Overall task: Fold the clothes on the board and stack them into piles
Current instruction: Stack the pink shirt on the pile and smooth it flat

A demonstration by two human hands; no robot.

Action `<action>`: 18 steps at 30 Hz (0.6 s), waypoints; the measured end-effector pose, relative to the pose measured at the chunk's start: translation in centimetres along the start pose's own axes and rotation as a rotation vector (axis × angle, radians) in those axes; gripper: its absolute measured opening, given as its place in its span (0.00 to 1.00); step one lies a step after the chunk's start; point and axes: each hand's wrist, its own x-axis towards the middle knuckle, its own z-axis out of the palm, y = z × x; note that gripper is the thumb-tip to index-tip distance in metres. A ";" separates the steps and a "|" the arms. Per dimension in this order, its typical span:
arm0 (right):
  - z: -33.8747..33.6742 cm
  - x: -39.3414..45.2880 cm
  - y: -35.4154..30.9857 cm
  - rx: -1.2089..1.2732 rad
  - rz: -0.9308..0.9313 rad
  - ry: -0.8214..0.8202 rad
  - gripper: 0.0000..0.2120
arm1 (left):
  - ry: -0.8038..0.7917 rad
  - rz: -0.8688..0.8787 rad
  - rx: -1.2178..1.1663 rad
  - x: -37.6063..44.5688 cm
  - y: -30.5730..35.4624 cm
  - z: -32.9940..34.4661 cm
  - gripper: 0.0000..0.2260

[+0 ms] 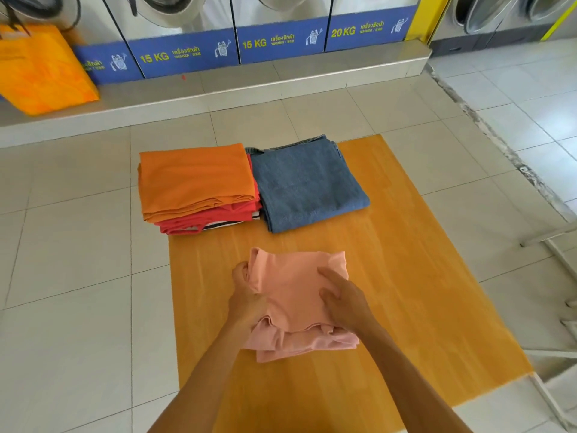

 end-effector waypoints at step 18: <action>-3.5 6.5 -18.7 0.188 -0.427 0.098 0.19 | 0.306 0.211 -0.236 2.1 10.0 -17.4 0.25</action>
